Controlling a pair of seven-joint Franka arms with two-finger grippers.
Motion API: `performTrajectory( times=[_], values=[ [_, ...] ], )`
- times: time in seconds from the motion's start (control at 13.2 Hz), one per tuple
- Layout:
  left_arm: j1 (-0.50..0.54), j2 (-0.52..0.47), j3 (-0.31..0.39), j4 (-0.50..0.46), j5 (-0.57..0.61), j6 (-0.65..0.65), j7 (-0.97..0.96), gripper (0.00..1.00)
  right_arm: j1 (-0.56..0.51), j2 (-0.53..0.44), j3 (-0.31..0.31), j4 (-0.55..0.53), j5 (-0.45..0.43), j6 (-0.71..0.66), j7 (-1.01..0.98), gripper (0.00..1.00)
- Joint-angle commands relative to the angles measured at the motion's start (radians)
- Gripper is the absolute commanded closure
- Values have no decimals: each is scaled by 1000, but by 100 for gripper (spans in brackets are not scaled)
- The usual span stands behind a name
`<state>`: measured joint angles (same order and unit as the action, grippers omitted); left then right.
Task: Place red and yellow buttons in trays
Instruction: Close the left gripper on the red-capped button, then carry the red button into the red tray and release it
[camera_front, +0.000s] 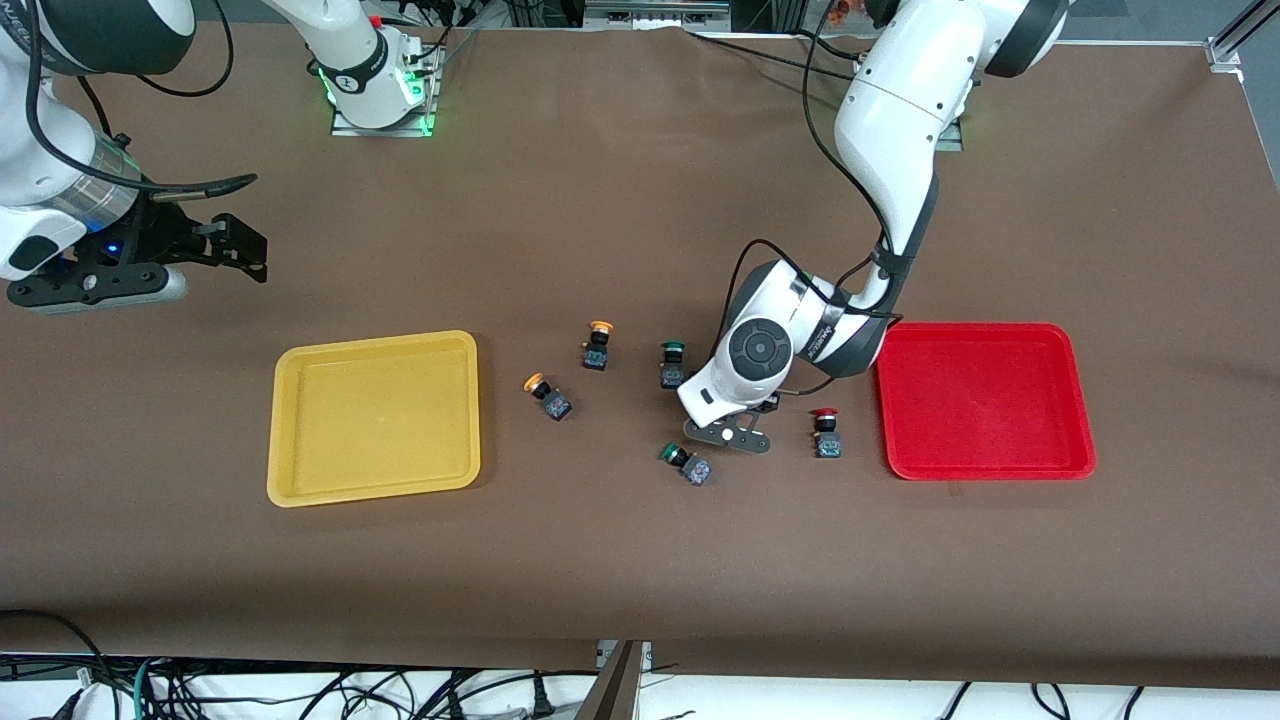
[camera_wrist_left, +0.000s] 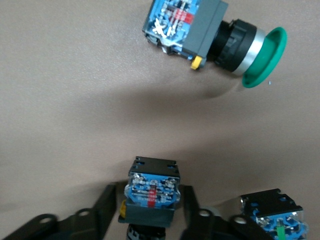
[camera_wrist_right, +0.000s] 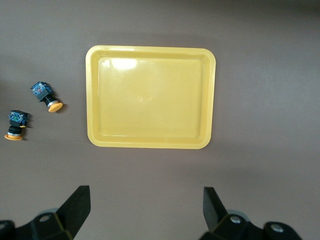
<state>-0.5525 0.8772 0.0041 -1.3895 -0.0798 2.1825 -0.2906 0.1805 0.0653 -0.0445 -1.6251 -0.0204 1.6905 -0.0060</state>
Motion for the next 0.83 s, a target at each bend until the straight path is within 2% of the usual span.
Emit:
performTrajectory(
  times=[0.0, 0.15, 0.3, 0.45, 0.76],
  values=[
    [-1, -10, 10, 1, 15, -10, -16, 91, -1, -1, 3, 16, 1, -14, 4, 0],
    [26, -38, 17, 1, 17, -29, -2, 90, -1, -1, 3, 16, 1, -14, 4, 0],
    [89, -90, 17, 0, 17, -117, 30, 85, -1, -1, 3, 16, 1, -14, 4, 0],
    [170, -150, 17, -6, 17, -194, 170, 86, -1, -1, 3, 16, 1, -15, 4, 0],
    [307, -299, 16, -120, 17, -266, 273, 86, -1, -1, 2, 14, -1, -14, 7, 0]
  ],
)
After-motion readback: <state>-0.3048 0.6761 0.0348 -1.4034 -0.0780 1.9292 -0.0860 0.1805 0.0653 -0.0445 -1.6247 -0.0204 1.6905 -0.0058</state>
